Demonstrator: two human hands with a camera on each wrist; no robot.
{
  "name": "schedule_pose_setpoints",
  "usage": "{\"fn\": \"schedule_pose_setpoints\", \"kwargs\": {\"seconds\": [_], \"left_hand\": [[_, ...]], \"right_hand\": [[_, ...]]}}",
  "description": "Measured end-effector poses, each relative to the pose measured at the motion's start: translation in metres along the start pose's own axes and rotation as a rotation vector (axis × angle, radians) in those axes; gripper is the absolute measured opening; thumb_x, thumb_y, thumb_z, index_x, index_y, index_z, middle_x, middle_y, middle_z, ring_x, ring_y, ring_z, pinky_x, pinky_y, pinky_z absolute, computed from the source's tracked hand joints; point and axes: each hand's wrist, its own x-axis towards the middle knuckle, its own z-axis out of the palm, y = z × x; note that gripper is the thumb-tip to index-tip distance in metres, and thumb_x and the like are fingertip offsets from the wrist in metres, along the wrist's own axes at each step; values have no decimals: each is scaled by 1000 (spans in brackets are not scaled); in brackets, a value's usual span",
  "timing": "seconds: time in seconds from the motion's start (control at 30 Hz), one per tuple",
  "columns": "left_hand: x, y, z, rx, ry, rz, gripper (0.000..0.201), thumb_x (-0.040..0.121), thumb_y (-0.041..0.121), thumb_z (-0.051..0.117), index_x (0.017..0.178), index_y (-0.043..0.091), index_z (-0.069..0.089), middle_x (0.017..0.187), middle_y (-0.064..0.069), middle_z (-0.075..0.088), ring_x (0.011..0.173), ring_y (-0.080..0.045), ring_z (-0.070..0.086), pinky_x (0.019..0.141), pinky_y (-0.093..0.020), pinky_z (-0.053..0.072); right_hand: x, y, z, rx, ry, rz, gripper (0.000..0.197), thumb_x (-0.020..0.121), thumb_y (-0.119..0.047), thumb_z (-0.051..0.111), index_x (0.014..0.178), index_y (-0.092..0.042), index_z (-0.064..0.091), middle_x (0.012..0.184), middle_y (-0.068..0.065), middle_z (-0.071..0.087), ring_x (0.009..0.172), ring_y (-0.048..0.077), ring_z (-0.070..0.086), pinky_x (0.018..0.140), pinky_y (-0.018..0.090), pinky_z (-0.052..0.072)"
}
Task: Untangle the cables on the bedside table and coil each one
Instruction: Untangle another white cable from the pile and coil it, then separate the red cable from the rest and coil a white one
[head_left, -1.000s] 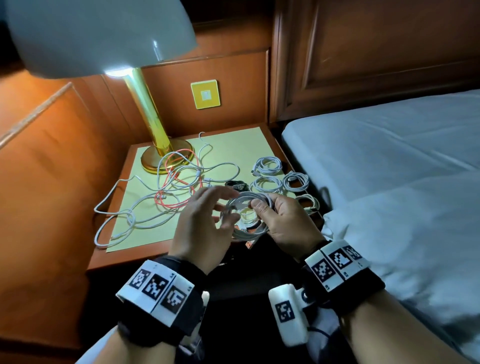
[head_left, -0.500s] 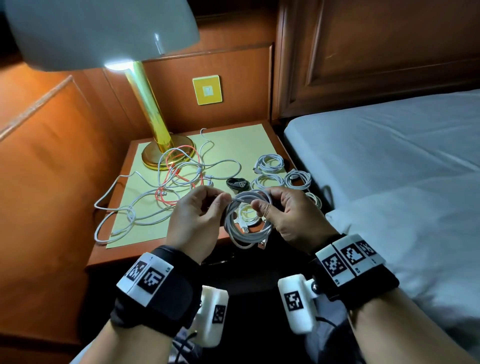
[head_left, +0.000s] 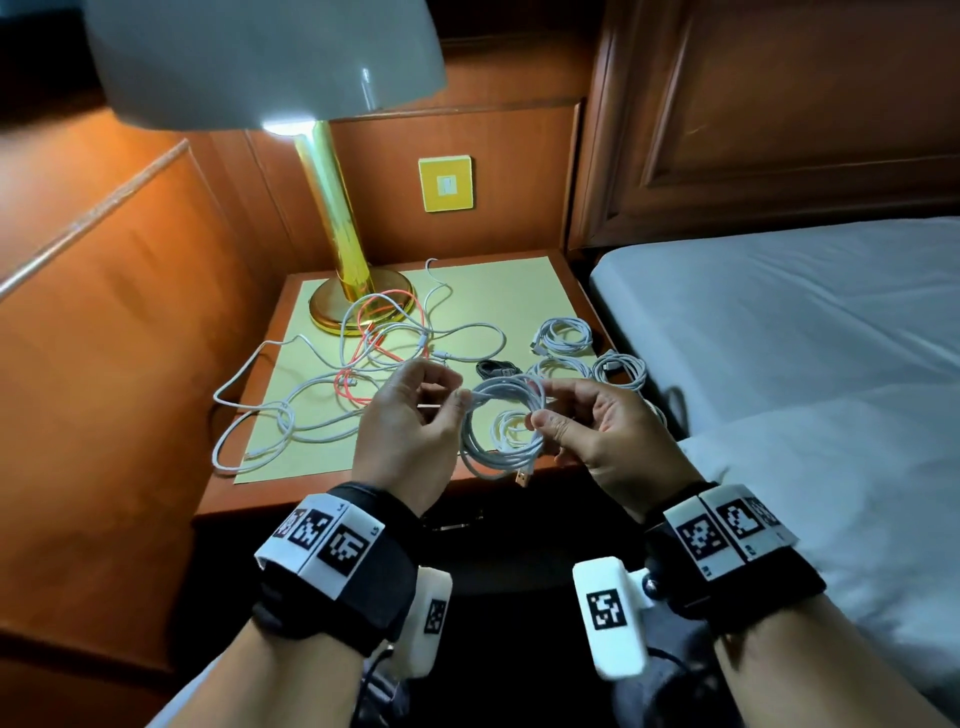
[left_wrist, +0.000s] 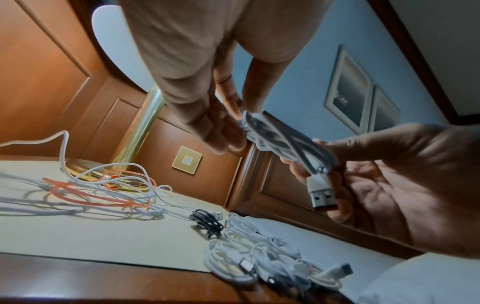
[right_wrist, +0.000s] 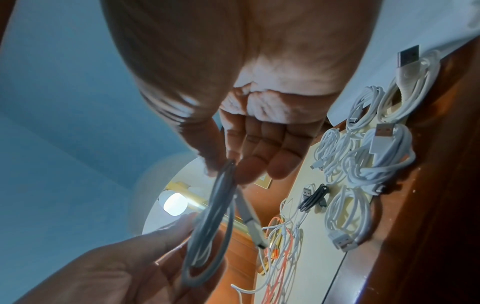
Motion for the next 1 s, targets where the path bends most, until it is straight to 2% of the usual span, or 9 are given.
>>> {"fn": "schedule_pose_setpoints", "kwargs": {"seconds": [0.13,0.23,0.33,0.47,0.57,0.67,0.77,0.87,1.0], "left_hand": [[3,-5,4,72,-49,-69,7,94,23,65,101,25,63,93,5,70,81,-16,71,77,-43,59],[6,-5,9,96,-75,-114,6,94,28,63,99,30,61,95,6,70,85,-18,71,81,-47,58],[9,-4,15,148,-106,-137,7,94,30,63,101,28,60,98,7,69,85,-16,70,80,-37,56],[15,-4,17,207,-136,-102,14,95,30,61,108,25,59,100,9,67,80,-10,66,63,-19,44],[25,-7,16,217,-152,-114,18,96,34,61,111,26,58,100,12,65,83,-10,65,63,-19,42],[39,-13,15,230,-129,-148,20,96,37,60,113,27,57,98,13,63,88,-11,63,65,-19,41],[48,-18,21,232,-144,-155,20,95,37,60,112,26,57,101,10,65,89,-12,62,71,-25,43],[54,-23,25,249,-196,-136,18,95,38,58,111,29,56,102,11,63,90,-10,62,79,-28,50],[64,-29,20,250,-223,-151,17,96,41,57,111,33,53,104,15,61,91,-9,62,81,-28,50]], "right_hand": [[8,10,-3,-18,136,84,29,89,-9,73,116,-16,68,90,4,74,74,12,70,67,31,57],[15,12,-7,-67,233,114,26,87,-10,75,112,-17,69,90,4,74,76,16,70,69,36,59],[28,7,-14,-129,290,154,23,87,-11,76,108,-14,70,92,8,75,78,21,73,69,37,60],[75,-1,-34,-284,329,162,22,85,-15,77,107,-13,72,91,6,76,79,22,73,75,39,62],[125,-12,-41,-274,316,234,2,86,-6,73,85,-8,72,77,12,71,58,22,64,57,33,57],[180,-23,-42,-309,325,340,21,90,2,66,72,-8,60,62,9,56,43,12,52,39,23,48],[230,-24,-40,-375,285,434,25,98,-1,53,76,-12,48,61,6,43,37,8,44,39,22,41],[264,-14,-41,-428,360,481,18,97,-5,55,80,-7,58,62,8,54,46,11,50,50,26,46],[290,-2,-44,-458,407,471,23,100,-8,54,78,-6,60,64,8,60,40,9,54,45,24,46]]}}
